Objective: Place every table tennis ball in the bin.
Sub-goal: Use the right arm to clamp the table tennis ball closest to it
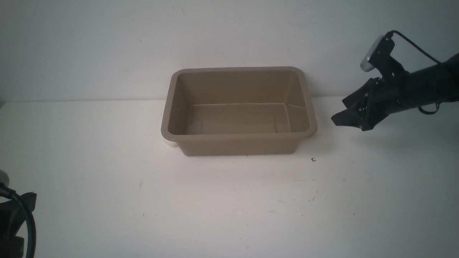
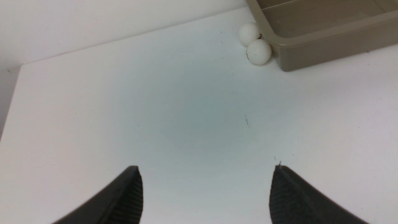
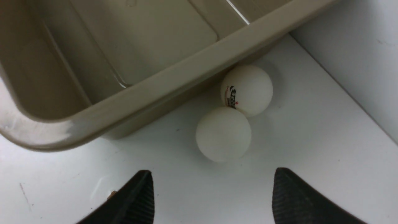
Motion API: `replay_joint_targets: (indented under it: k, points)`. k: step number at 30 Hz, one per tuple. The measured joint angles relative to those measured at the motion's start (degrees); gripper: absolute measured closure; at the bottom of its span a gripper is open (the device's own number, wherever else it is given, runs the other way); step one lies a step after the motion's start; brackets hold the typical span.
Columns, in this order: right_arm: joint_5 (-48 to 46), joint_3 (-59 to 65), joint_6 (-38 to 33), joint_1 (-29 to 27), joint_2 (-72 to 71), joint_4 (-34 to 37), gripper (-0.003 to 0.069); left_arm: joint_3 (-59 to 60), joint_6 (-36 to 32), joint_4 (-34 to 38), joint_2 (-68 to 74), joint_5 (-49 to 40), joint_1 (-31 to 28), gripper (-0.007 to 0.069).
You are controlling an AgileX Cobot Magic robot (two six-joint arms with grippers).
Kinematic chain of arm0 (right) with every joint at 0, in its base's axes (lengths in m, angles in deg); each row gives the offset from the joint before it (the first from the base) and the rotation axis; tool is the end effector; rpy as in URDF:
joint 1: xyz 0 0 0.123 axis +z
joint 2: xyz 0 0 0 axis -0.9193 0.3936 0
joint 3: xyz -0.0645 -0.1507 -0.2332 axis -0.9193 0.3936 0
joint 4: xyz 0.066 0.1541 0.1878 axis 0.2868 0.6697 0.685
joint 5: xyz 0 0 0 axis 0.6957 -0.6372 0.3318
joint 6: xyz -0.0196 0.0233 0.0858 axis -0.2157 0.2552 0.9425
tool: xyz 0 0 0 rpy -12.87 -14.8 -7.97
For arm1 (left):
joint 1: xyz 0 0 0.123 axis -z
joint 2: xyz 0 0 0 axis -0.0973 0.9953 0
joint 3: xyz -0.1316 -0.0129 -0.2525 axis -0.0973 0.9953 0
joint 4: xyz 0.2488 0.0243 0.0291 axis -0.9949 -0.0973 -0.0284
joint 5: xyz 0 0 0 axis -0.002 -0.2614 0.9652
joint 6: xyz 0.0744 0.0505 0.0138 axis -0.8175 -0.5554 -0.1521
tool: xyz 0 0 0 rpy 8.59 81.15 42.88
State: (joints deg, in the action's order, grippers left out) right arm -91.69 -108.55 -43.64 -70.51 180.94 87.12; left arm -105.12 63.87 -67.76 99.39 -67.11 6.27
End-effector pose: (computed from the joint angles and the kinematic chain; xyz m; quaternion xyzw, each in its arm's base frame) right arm 0.4337 0.0332 0.1917 -0.4574 0.7835 0.1939 0.3733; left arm 0.0966 -0.0081 0.3029 0.0948 0.8612 0.0046 0.4993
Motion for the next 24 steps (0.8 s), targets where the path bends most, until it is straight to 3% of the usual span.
replay_joint_targets:
  k: [15, 24]
  points:
    - [7.05, -0.10, -1.86, 2.77, 2.13, 1.83, 0.0194, 0.00, 0.00, 0.09, 0.00, -0.86, 0.00, 0.0134]
    - [6.77, -0.10, -7.00, 2.77, 6.14, 6.55, 0.0194, 0.00, 0.00, 0.09, 0.00, -0.86, 0.00, 0.0134]
